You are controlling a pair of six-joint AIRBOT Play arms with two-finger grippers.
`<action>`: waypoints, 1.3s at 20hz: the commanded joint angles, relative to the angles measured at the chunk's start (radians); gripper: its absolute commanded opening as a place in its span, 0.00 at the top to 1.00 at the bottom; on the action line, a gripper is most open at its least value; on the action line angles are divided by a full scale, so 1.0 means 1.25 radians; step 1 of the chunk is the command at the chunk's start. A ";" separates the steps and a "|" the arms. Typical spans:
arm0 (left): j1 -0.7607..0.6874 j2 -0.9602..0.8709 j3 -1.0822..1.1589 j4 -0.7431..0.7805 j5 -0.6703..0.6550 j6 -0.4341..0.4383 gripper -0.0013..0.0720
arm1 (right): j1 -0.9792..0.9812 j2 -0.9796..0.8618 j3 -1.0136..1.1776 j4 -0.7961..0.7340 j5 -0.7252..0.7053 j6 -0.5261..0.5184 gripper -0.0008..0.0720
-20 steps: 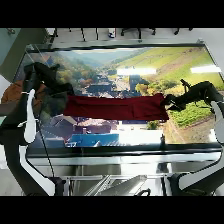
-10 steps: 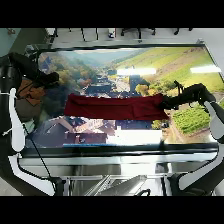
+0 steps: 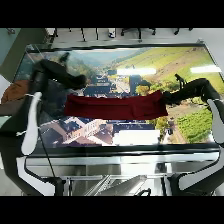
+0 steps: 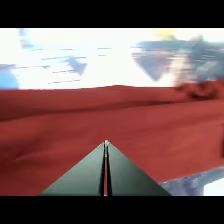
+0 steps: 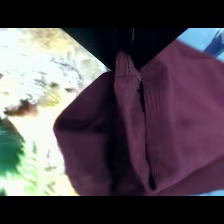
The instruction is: Fold the shirts.
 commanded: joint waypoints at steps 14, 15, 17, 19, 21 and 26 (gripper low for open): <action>-0.399 -0.355 0.178 -0.123 -0.223 -0.002 0.96 | 0.001 0.154 0.302 0.009 -0.251 0.100 0.96; -0.392 -0.355 0.176 -0.147 -0.223 -0.002 0.96 | 0.001 0.154 0.302 0.009 -0.255 0.103 0.96; -0.375 -0.342 0.187 -0.184 -0.208 -0.002 0.96 | 0.002 0.154 0.301 0.009 -0.261 0.106 0.96; -0.341 -0.292 0.197 -0.208 -0.181 -0.002 0.96 | 0.002 0.154 0.301 0.009 -0.263 0.115 0.96; -0.289 -0.210 0.197 -0.205 -0.141 -0.002 0.96 | 0.005 0.153 0.301 0.009 -0.263 0.126 0.96; -0.035 0.068 0.197 -0.205 0.034 0.001 0.96 | 0.114 0.153 0.301 0.043 -0.201 0.173 0.96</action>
